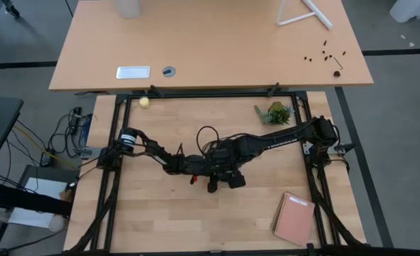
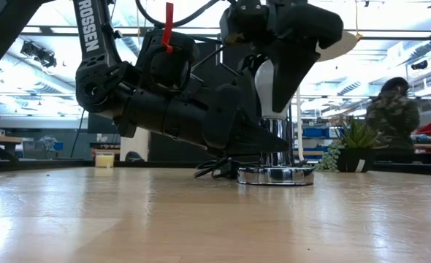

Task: Screw lightbulb
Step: Insert the white lightbulb into the lamp

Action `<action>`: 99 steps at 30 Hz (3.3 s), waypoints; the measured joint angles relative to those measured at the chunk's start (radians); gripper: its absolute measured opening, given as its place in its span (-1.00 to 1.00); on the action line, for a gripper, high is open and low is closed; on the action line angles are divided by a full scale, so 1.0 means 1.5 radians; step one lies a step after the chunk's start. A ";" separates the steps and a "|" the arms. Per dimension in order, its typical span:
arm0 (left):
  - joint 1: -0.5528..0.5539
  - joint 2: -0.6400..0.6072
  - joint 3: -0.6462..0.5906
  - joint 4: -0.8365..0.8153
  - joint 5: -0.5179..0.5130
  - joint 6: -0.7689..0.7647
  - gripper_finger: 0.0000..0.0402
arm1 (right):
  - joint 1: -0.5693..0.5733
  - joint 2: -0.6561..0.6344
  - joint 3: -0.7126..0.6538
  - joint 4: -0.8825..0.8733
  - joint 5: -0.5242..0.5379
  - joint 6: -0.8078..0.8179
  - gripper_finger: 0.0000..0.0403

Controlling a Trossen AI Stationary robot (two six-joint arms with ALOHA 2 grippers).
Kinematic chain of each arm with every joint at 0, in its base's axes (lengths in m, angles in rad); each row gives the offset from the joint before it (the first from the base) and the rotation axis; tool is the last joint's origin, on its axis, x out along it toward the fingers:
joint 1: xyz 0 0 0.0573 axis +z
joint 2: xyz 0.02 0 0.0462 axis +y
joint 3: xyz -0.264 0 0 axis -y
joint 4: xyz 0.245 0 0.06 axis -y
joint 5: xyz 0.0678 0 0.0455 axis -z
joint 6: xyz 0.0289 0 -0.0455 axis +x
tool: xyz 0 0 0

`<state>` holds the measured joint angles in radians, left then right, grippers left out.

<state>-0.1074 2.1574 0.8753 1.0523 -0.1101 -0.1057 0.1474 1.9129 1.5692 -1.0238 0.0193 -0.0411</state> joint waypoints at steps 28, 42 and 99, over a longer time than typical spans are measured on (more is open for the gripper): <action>0.001 0.000 0.000 0.001 -0.017 -0.006 -0.05 | -0.023 0.000 -0.001 0.016 0.027 0.516 0.40; 0.001 0.000 0.000 -0.003 -0.016 -0.004 -0.05 | -0.021 -0.001 0.042 -0.020 0.015 0.320 0.97; 0.001 0.000 0.000 -0.005 -0.014 -0.002 -0.05 | -0.040 0.000 0.041 -0.046 -0.058 -0.375 0.29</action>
<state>-0.1066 2.1571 0.8749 1.0443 -0.1307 -0.1085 0.0879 1.9129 1.6302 -1.0923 -0.0679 -0.6040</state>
